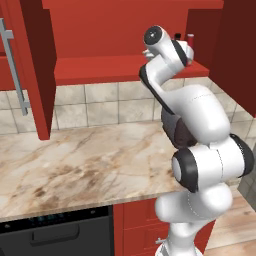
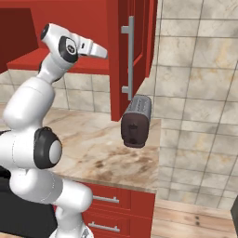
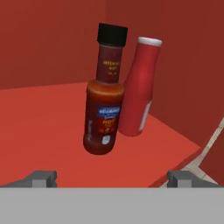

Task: Take 2 condiments from the cabinet and move them on the counter near the stove.Make sure the condiments are lined up with each other, next to each other.

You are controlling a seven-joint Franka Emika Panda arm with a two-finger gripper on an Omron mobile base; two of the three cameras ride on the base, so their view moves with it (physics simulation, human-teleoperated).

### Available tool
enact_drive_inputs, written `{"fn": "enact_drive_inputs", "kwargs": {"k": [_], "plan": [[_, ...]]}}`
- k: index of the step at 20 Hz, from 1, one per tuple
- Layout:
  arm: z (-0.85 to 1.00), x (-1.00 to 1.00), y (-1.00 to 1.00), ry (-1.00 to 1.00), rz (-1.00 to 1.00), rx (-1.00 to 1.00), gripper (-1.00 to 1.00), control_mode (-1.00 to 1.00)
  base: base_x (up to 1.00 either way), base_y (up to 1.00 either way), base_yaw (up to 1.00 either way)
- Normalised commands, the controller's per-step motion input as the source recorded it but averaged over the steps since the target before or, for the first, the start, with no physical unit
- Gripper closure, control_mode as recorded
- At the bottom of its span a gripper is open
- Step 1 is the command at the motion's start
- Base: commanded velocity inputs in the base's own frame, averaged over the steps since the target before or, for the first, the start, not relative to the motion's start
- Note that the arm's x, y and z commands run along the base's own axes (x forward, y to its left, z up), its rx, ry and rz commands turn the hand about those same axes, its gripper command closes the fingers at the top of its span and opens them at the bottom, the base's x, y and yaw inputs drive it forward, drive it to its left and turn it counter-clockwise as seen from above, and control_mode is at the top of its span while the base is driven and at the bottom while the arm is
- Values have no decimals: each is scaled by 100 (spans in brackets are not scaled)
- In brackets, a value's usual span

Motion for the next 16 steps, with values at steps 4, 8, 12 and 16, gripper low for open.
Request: {"fn": "enact_drive_inputs", "kwargs": {"k": [4,8,12,16], "plan": [[0,23,-4,0,-4,0,-100,-100,0,0,0],[0,24,-4,0,-4,0,-100,-100,0,0,0],[0,19,-5,0,-4,0,-100,-100,0,0,0],[0,16,-6,0,-4,0,-100,-100,0,0,0]]}}
